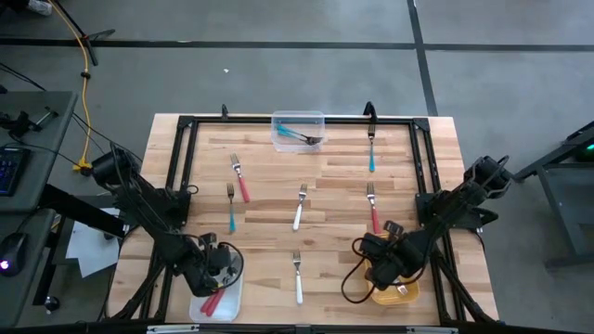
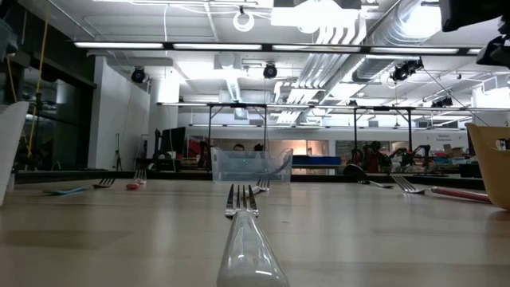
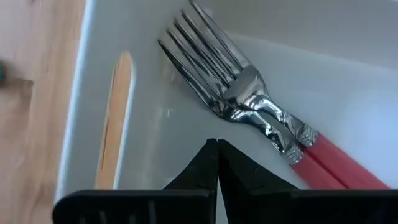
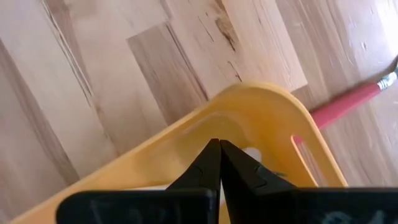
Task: Sort silverware by color (type)
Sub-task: Adjust the white bin
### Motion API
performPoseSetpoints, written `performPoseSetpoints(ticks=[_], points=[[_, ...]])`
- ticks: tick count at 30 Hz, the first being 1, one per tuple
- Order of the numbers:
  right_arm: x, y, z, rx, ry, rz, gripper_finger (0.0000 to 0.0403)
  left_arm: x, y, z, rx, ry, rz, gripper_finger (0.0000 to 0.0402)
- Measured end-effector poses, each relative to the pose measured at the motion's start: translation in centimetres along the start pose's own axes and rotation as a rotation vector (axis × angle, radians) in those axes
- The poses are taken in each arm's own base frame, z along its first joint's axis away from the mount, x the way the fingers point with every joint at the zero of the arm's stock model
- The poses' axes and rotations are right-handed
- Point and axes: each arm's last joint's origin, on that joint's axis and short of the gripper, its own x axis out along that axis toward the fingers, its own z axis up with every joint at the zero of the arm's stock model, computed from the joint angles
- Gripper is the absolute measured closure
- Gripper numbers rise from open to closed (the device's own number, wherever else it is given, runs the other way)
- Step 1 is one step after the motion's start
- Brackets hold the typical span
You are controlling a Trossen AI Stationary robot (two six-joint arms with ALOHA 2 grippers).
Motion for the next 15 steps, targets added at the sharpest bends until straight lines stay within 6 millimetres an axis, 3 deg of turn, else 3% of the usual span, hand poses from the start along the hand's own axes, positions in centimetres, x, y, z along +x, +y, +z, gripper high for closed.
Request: performPoseSetpoints(ticks=[15], points=[[0.2, -0.5, 1.0, -0.032, -0.026, -0.021, 0.0402, -2.0, 1.7, -0.2, 0.060, -0.003, 0.092, 0.0401]])
